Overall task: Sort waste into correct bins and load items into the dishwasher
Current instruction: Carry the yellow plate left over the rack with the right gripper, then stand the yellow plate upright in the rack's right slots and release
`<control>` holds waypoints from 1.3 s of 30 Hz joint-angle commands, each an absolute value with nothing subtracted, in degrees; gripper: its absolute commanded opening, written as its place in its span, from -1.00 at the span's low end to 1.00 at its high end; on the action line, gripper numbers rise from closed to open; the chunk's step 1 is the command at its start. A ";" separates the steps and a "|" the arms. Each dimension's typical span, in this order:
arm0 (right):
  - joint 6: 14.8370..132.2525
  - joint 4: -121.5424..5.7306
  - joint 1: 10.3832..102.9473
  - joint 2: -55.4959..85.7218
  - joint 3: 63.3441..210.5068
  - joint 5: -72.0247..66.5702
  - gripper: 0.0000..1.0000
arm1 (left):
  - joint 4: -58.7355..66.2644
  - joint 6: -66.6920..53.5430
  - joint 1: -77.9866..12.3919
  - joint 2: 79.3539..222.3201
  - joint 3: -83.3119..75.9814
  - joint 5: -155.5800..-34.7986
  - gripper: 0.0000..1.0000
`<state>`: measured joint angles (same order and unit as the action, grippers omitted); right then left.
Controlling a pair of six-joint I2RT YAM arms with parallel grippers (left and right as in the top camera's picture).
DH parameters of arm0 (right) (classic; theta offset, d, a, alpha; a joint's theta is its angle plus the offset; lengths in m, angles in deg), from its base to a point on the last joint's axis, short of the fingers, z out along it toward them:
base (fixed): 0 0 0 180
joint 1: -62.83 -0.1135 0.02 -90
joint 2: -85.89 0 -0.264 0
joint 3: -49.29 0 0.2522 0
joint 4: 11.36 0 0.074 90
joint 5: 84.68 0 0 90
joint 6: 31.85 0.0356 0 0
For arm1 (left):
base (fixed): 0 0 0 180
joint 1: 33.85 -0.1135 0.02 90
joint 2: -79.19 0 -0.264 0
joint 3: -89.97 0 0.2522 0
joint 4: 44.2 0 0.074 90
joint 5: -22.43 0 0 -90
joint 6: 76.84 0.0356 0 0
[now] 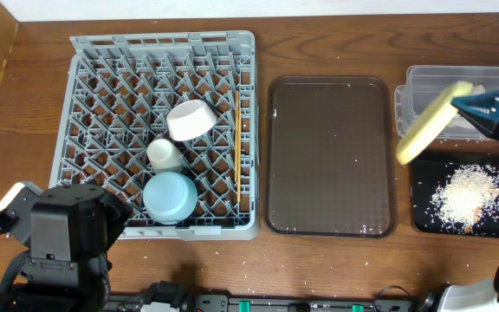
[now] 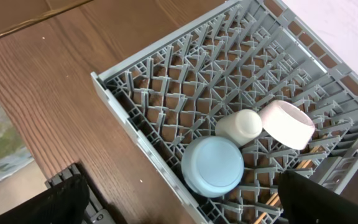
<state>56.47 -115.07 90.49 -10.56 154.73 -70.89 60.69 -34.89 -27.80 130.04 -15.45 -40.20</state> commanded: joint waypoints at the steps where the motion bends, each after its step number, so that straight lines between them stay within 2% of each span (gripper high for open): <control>1: 65.17 -109.54 85.75 -9.03 154.82 -74.82 -0.97 | 60.82 -35.39 -28.11 130.04 -15.91 -39.45 0.96; 5: 78.09 -96.36 78.55 -8.92 154.82 -73.23 -0.97 | 60.82 -35.39 -28.11 130.04 -15.91 -39.45 0.96; 12: 104.71 -67.21 60.41 -8.92 154.82 -57.97 -0.98 | 60.82 -35.39 -28.11 130.04 -15.91 -39.45 0.96; 16: 111.62 -50.11 49.73 -8.96 154.82 -50.34 -0.97 | 60.82 -35.39 -28.11 130.04 -15.91 -39.45 0.96; 18: 111.16 -43.62 44.94 -9.05 154.82 -45.60 -0.97 | 60.82 -35.39 -28.11 130.04 -15.91 -39.45 0.96; 22: 107.71 -39.08 35.56 -10.69 154.82 -32.68 -0.97 | 60.82 -35.39 -28.11 130.04 -15.91 -39.45 0.96; 25: 103.99 -36.04 30.86 -13.79 154.82 -28.29 -0.98 | 60.82 -35.39 -28.11 130.04 -15.91 -39.45 0.96; 30: 101.32 -34.36 27.69 -19.54 154.82 -24.68 -0.98 | 60.82 -35.39 -28.11 130.04 -15.91 -39.45 0.96; 37: 101.78 -27.58 28.02 -28.63 154.82 -30.78 -0.97 | 60.82 -35.39 -28.11 130.04 -15.91 -39.45 0.96; 39: 99.99 -29.02 28.44 -28.72 154.82 -30.58 -0.63 | 60.82 -35.39 -28.11 130.04 -15.91 -39.45 0.96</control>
